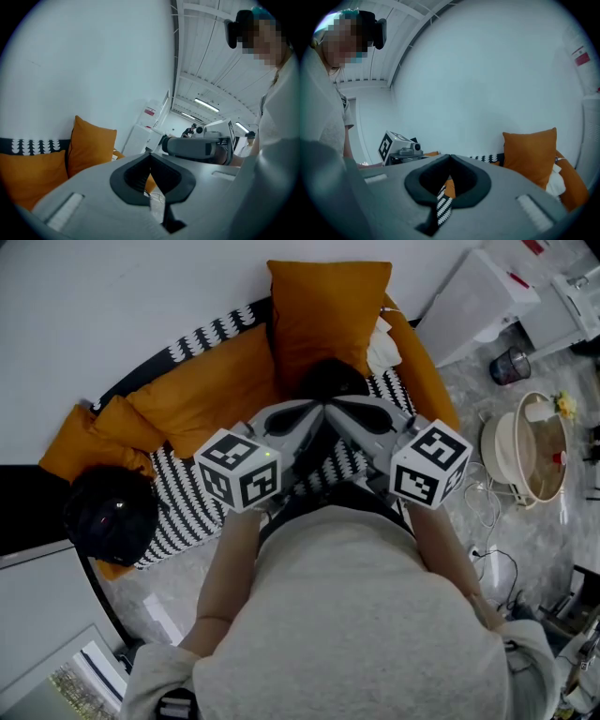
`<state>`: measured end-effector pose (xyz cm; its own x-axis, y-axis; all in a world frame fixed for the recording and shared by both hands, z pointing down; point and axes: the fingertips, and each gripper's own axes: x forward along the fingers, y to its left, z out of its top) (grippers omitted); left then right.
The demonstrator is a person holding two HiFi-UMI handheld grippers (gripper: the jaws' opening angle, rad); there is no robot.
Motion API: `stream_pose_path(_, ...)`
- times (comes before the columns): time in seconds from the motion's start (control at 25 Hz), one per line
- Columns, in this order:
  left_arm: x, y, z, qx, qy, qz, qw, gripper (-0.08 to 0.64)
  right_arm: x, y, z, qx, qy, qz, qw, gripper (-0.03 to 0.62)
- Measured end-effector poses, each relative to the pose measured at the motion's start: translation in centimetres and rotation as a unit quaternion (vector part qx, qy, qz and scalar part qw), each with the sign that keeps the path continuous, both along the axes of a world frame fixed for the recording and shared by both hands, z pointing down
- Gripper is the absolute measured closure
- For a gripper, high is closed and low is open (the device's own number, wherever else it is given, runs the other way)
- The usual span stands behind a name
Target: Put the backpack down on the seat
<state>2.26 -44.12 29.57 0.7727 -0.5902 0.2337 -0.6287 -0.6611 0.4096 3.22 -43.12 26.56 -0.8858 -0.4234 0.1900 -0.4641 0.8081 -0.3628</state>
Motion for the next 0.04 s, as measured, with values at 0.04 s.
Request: stream_pose_path(0.04,-0.03,-0.05,0.1,0.0,-0.004,0.0,1.0,0.552,0.01,-0.04,-0.02,0.0,0.0,0.0,1.0,0.589)
